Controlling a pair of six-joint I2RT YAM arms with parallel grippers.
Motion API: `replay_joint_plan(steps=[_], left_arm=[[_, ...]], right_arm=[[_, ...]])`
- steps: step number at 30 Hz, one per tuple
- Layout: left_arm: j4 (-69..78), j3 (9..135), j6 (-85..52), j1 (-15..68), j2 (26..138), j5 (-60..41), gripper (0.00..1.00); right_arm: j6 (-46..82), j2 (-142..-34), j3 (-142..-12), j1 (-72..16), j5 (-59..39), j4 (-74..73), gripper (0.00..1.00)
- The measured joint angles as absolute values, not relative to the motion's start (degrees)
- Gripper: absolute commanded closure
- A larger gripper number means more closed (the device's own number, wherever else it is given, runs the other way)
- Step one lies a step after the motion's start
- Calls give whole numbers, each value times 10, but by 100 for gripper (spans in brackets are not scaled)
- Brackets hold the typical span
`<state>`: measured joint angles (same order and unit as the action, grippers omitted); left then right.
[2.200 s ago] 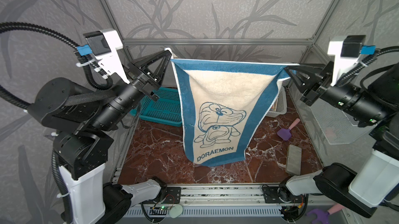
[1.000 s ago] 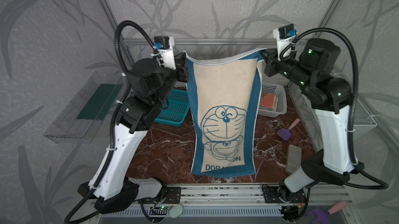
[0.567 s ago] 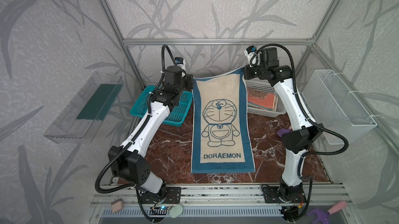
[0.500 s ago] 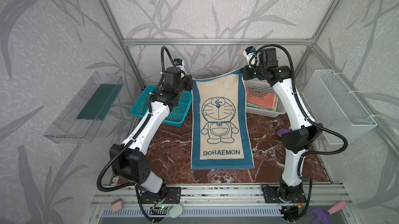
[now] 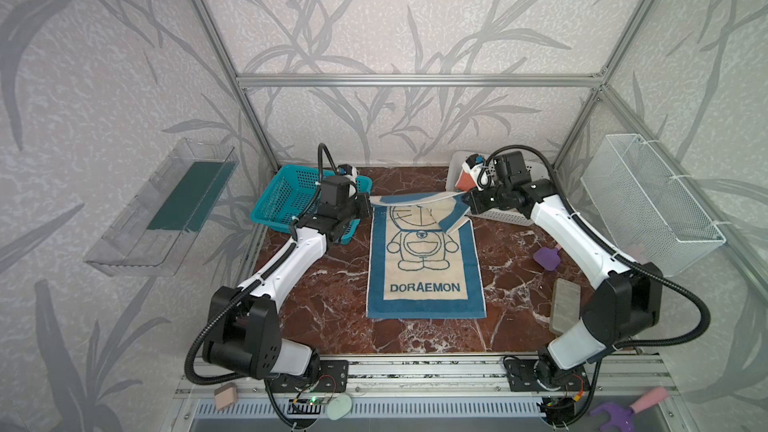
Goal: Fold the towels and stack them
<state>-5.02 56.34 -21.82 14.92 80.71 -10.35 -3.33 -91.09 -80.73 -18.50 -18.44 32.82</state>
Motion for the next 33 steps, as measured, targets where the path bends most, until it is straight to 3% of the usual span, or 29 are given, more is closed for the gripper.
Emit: replay_joint_plan(steps=[7, 13, 20, 33], left_arm=[[-21, 414, -279, 199, 804, -121, 100], [-17, 390, -298, 274, 828, -116, 100], [-27, 374, -317, 298, 874, -105, 100], [-184, 371, -337, 298, 807, -43, 100]], right_arm=[[4, -881, -636, -236, -194, 272, 100], [55, -890, -531, -293, -196, 238, 100], [108, -947, -500, -350, -193, 211, 100], [213, -972, -495, -458, -197, 144, 100]])
